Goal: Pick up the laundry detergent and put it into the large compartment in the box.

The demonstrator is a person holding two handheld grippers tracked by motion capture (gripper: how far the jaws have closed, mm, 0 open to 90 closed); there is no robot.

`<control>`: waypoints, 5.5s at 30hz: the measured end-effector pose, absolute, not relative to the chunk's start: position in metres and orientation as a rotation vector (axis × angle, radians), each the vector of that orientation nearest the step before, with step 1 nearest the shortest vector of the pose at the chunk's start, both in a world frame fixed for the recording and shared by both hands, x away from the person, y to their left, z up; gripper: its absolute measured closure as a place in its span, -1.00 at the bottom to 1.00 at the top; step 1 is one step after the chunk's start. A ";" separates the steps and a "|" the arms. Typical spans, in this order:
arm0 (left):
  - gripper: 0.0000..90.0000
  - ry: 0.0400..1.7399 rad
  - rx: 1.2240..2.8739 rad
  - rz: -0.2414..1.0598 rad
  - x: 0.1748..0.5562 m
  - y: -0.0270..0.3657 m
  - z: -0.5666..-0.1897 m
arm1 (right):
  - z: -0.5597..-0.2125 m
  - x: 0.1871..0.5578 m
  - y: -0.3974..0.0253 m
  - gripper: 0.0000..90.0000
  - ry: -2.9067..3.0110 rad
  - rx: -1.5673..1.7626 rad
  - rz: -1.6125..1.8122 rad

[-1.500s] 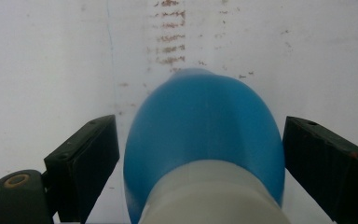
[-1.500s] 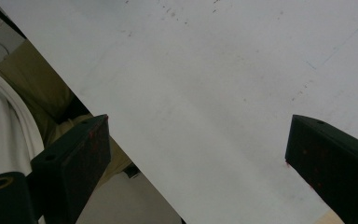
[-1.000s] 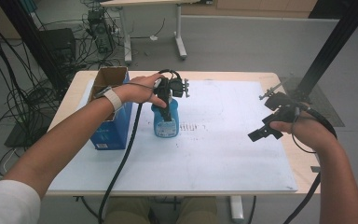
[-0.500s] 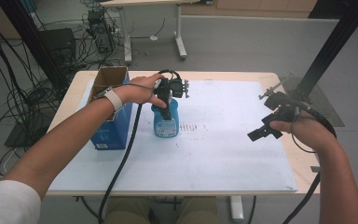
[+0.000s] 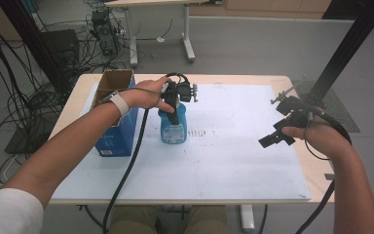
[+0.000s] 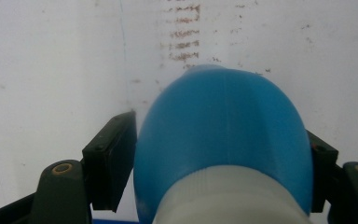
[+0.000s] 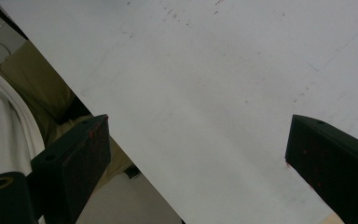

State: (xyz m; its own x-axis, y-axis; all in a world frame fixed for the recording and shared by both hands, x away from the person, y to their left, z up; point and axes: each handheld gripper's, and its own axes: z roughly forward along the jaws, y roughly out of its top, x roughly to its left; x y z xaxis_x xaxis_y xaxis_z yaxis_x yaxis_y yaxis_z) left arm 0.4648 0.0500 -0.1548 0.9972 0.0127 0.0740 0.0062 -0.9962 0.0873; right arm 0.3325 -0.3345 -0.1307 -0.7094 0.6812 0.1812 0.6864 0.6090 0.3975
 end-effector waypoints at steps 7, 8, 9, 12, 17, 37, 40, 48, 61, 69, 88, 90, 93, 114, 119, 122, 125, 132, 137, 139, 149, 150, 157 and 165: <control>-0.16 0.014 3.043 0.067 0.470 0.052 -0.155 | -0.130 0.332 -0.334 -0.85 -2.807 -1.199 -0.702; -0.15 0.012 3.044 0.066 0.470 0.052 -0.155 | -0.130 0.331 -0.334 -0.85 -2.805 -1.199 -0.703; -0.15 0.010 3.043 0.066 0.469 0.052 -0.155 | -0.130 0.331 -0.335 -0.85 -2.804 -1.201 -0.704; -0.14 0.011 3.041 0.059 0.470 0.053 -0.155 | -0.131 0.331 -0.335 -0.85 -2.804 -1.202 -0.702; -0.14 0.013 3.041 0.058 0.470 0.052 -0.155 | -0.130 0.331 -0.336 -0.85 -2.803 -1.207 -0.699; -0.14 0.024 3.037 0.049 0.472 0.054 -0.155 | -0.131 0.334 -0.334 -0.85 -2.805 -1.196 -0.696; -0.14 0.024 3.035 0.050 0.472 0.055 -0.155 | -0.131 0.334 -0.333 -0.85 -2.806 -1.195 -0.696; -0.14 0.021 3.037 0.052 0.472 0.054 -0.155 | -0.131 0.333 -0.334 -0.85 -2.806 -1.196 -0.697; -0.14 0.018 3.037 0.049 0.472 0.054 -0.155 | -0.130 0.335 -0.332 -0.85 -2.807 -1.190 -0.696; -0.14 0.019 3.035 0.051 0.472 0.055 -0.155 | -0.130 0.335 -0.332 -0.85 -2.807 -1.191 -0.694; -0.14 0.020 3.035 0.050 0.472 0.055 -0.155 | -0.131 0.335 -0.333 -0.85 -2.812 -1.187 -0.700; -0.14 0.020 3.037 0.048 0.472 0.054 -0.155 | -0.131 0.335 -0.332 -0.85 -2.810 -1.188 -0.699; -0.14 0.021 3.036 0.048 0.472 0.055 -0.155 | -0.130 0.335 -0.332 -0.85 -2.808 -1.190 -0.700; -0.14 0.019 3.035 0.046 0.473 0.055 -0.155 | -0.130 0.335 -0.332 -0.85 -2.808 -1.194 -0.699; -0.14 0.019 3.034 0.046 0.473 0.055 -0.155 | -0.130 0.335 -0.332 -0.85 -2.810 -1.191 -0.701; -0.14 0.017 3.034 0.046 0.473 0.055 -0.155 | -0.130 0.336 -0.332 -0.85 -2.811 -1.187 -0.700; -0.14 0.018 3.035 0.046 0.473 0.055 -0.155 | -0.131 0.336 -0.333 -0.85 -2.808 -1.189 -0.703; -0.14 0.029 3.040 0.046 0.472 0.054 -0.154 | -0.131 0.334 -0.334 -0.85 -2.808 -1.190 -0.707; -0.13 0.046 3.041 0.046 0.472 0.053 -0.154 | -0.130 0.333 -0.335 -0.85 -2.808 -1.191 -0.707; -0.13 0.054 3.039 0.043 0.472 0.054 -0.154 | -0.130 0.333 -0.335 -0.85 -2.811 -1.190 -0.705; -0.14 0.127 3.003 0.013 0.473 0.063 -0.142 | -0.127 0.331 -0.337 -0.85 -2.813 -1.195 -0.712; -0.14 0.130 3.005 0.017 0.472 0.063 -0.141 | -0.127 0.331 -0.336 -0.85 -2.812 -1.196 -0.712; -0.14 0.203 3.003 0.017 0.469 0.064 -0.136 | -0.125 0.329 -0.334 -0.85 -2.818 -1.187 -0.717; -0.14 0.218 3.004 0.031 0.464 0.063 -0.132 | -0.125 0.326 -0.336 -0.85 -2.822 -1.182 -0.723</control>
State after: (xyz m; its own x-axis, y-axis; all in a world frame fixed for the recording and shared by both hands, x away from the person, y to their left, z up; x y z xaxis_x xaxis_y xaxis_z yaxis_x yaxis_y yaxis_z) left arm 0.4643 0.0630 -0.1320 0.9894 0.1451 0.0110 0.1425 -0.9812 0.1301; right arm 0.3264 -0.3358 -0.1253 -0.7171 0.6756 0.1712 0.6747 0.6114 0.4136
